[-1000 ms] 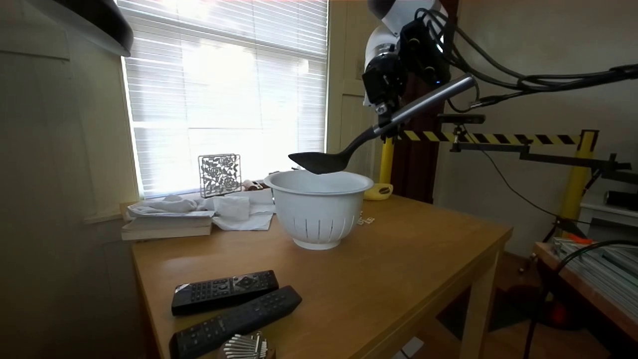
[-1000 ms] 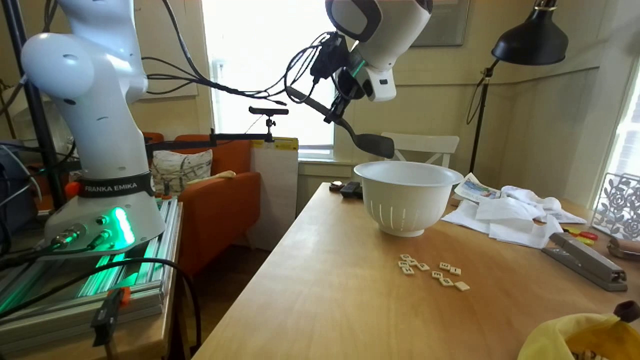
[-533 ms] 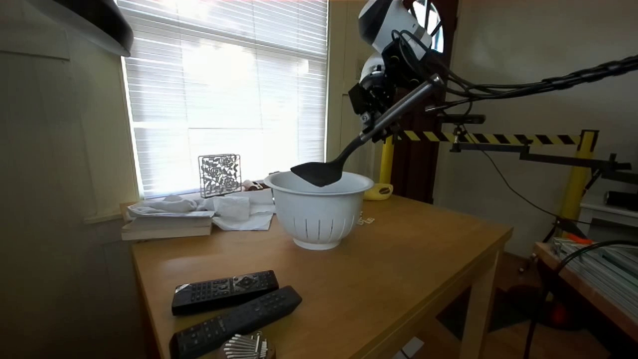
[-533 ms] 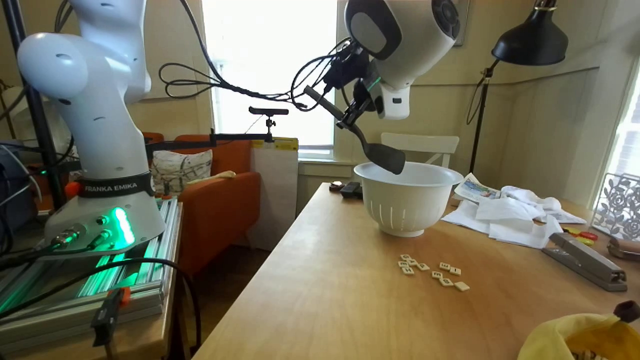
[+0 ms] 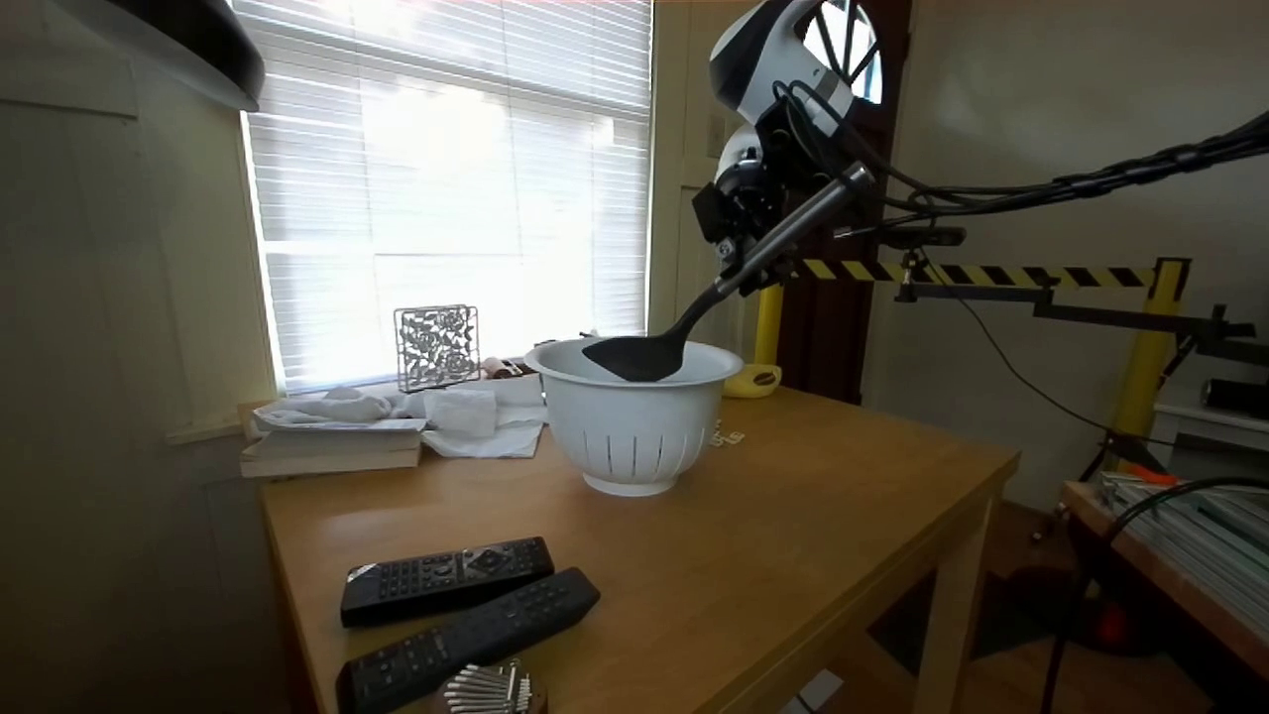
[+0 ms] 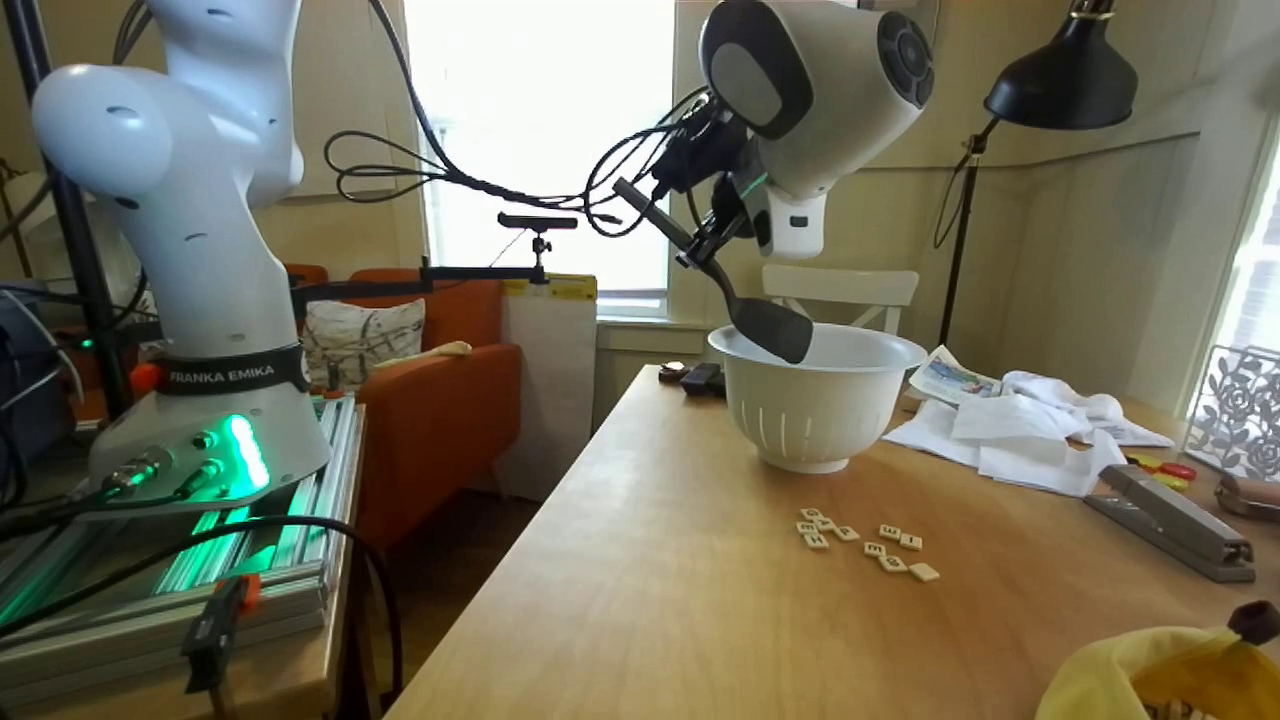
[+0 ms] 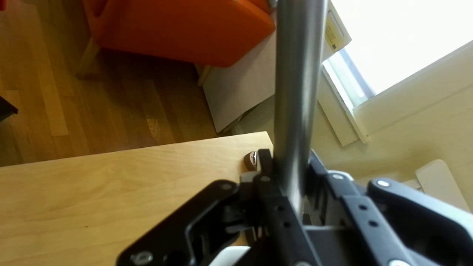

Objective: Use the spatula to stir in the white bowl

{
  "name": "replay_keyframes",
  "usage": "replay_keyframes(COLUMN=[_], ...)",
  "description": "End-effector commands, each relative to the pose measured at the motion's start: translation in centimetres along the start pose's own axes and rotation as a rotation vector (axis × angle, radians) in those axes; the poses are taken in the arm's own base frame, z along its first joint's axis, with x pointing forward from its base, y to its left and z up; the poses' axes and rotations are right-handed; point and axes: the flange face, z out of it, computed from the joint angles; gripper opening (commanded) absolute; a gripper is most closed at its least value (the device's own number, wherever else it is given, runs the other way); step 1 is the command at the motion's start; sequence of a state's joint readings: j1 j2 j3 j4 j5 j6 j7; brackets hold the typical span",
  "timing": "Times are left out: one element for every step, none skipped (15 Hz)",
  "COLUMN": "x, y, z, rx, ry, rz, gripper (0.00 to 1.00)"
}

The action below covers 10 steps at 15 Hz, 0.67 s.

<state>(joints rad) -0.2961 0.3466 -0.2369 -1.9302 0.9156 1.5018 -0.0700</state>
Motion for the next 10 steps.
replay_keyframes(x=[3.1, 4.1, 4.9, 5.6, 6.3, 6.9, 7.5, 8.1, 8.5, 9.0], y=[0.2, 0.4, 0.6, 0.5, 0.5, 0.4, 0.3, 0.4, 0.4, 0.6], z=[1.4, 1.8, 2.1, 2.4, 2.5, 2.4, 2.3, 2.0, 1.6, 1.1], rx=[0.067, 0.088, 0.109, 0.131, 0.153, 0.174, 0.193, 0.206, 0.210, 0.214], ry=[-0.009, -0.015, -0.030, -0.039, -0.040, -0.049, -0.046, -0.031, -0.013, -0.002], rz=[0.116, 0.155, 0.191, 0.218, 0.239, 0.264, 0.289, 0.327, 0.361, 0.407], gripper=[0.06, 0.06, 0.06, 0.06, 0.06, 0.06, 0.06, 0.06, 0.06, 0.06])
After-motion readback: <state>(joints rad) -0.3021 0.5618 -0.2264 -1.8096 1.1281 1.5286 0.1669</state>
